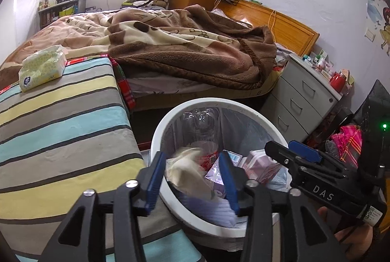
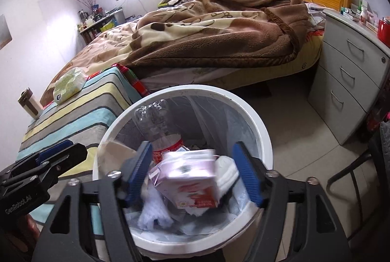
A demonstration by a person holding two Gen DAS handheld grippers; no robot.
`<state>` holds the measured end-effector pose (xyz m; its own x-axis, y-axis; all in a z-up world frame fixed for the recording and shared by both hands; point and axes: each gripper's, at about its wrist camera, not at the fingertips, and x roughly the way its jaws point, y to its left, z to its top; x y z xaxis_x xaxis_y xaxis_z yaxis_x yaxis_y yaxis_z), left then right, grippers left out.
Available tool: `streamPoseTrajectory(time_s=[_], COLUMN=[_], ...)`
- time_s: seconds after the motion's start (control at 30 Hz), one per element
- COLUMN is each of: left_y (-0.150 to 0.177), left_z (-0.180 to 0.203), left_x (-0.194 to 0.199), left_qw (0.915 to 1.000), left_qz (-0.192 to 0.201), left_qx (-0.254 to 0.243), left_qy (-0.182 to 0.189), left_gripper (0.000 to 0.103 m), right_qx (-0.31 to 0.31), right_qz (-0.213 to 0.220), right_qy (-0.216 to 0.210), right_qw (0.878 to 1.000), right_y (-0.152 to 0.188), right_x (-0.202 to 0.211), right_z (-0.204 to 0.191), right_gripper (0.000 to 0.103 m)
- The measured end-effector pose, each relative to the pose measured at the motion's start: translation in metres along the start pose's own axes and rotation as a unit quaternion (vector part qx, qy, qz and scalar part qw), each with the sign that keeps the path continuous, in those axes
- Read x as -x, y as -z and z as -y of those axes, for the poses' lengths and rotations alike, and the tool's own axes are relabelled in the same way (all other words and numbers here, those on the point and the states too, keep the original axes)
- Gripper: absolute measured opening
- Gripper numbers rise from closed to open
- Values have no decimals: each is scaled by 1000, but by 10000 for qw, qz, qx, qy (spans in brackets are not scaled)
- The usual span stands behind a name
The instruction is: Collect trash
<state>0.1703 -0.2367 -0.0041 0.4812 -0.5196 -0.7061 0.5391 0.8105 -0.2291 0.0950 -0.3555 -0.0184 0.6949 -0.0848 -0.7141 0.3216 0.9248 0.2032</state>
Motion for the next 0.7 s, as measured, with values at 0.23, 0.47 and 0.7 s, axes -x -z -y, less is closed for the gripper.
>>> streamPoseTrajectory(time_s=[0.23,0.47,0.7], left_y=[1,7,21], left_z=[3,0,-4], left_x=[10,28,54], left_qw=[9999,9997,9988], left_qz=[117,223,398], left_qx=[-12,-40,7], left_qy=[45,-5,-278], left_gripper=[59,67,67], right_qx=[-84,-79,16], right_qz=[106,213,386], right_qy=[27,11,-80], right_qw=[9999,9997,9992], right_y=[-1,4,13], right_x=[7,16,30], right_z=[0,-6,-16], right_gripper=[73,73,73])
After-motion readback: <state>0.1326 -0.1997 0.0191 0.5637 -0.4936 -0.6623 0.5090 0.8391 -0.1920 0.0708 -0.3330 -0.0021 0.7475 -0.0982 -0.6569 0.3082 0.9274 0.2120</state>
